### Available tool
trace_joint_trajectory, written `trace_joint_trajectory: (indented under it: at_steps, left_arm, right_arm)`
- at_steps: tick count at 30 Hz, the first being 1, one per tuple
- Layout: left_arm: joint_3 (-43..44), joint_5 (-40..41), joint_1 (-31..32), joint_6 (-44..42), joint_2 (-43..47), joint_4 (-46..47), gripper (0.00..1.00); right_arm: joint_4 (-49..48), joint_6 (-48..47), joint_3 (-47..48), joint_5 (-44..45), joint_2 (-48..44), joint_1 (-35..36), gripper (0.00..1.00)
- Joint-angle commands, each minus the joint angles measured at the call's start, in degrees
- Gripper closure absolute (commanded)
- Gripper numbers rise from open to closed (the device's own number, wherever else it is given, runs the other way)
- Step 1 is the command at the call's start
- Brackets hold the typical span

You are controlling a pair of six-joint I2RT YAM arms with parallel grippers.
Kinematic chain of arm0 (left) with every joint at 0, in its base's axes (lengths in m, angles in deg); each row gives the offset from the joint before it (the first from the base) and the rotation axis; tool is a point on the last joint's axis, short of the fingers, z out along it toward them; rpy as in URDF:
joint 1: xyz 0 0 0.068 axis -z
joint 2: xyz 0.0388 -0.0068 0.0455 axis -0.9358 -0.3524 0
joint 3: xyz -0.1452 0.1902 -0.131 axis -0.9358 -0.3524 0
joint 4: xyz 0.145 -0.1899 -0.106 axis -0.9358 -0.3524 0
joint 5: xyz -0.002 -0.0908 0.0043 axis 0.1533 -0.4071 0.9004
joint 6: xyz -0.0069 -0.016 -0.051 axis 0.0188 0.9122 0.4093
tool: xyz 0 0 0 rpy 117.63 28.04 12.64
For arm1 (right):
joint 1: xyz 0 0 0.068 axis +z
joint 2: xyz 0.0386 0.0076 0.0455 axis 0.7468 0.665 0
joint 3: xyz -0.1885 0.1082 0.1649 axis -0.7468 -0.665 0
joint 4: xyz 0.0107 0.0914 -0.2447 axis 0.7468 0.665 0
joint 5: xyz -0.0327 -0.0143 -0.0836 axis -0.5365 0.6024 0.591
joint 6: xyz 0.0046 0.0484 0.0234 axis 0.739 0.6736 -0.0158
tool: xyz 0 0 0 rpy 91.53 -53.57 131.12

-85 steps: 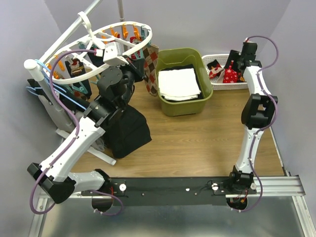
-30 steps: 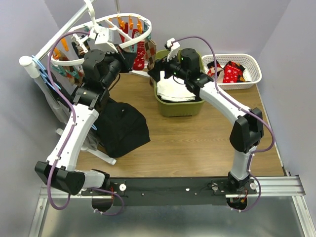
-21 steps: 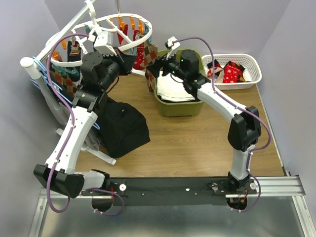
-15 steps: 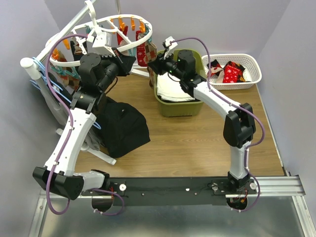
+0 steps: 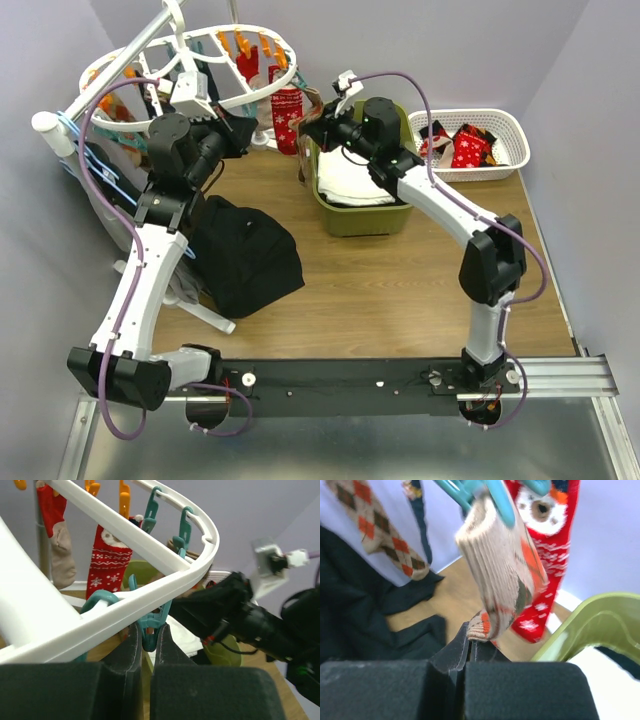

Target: Remove the socks clipped to the hanger

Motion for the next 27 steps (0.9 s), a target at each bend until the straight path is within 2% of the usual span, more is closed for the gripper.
trace_joint_trajectory:
  at_steps: [1,4,5,10,14,18,23,26,27]
  left_arm:
    - [0.37,3.56,-1.66,0.30,0.45,-0.20,0.97]
    - [-0.59,1.02,-1.57,-0.76,2.46,0.59,0.70]
    - [-1.03,0.14,-1.57,-0.68,3.00,0.68,0.57]
    - [-5.07,-3.11,-1.66,0.29,8.61,0.07,0.35]
    - [-8.15,-7.05,-1.57,0.99,12.40,-1.51,0.30]
    - [-10.17,-12.42,-1.57,1.87,15.04,-2.39,0.30]
    - [-11.76,-22.00,-1.57,7.49,17.24,4.63,0.33]
    - [-8.43,-19.84,1.32,8.20,14.61,4.55,0.32]
    - [-7.55,-18.25,4.20,8.20,13.91,4.29,0.32]
  right_arm:
    - [5.84,1.62,-3.18,1.28,-7.93,3.28,0.99]
    - [9.10,1.79,-4.76,3.91,-10.74,5.48,0.99]
    - [9.64,2.49,-5.11,3.92,-11.19,5.83,0.99]
    - [14.20,3.55,-6.43,5.32,-14.17,8.29,0.99]
    - [15.44,3.81,-8.19,6.12,-17.16,9.00,0.99]
    - [18.51,2.94,-8.02,5.33,-18.92,9.26,0.99]
    - [21.33,1.88,-8.63,5.33,-20.24,9.88,0.99]
    - [22.12,2.05,-9.07,5.41,-21.12,10.49,0.99]
    - [22.21,2.23,-9.59,5.67,-21.82,10.84,0.99]
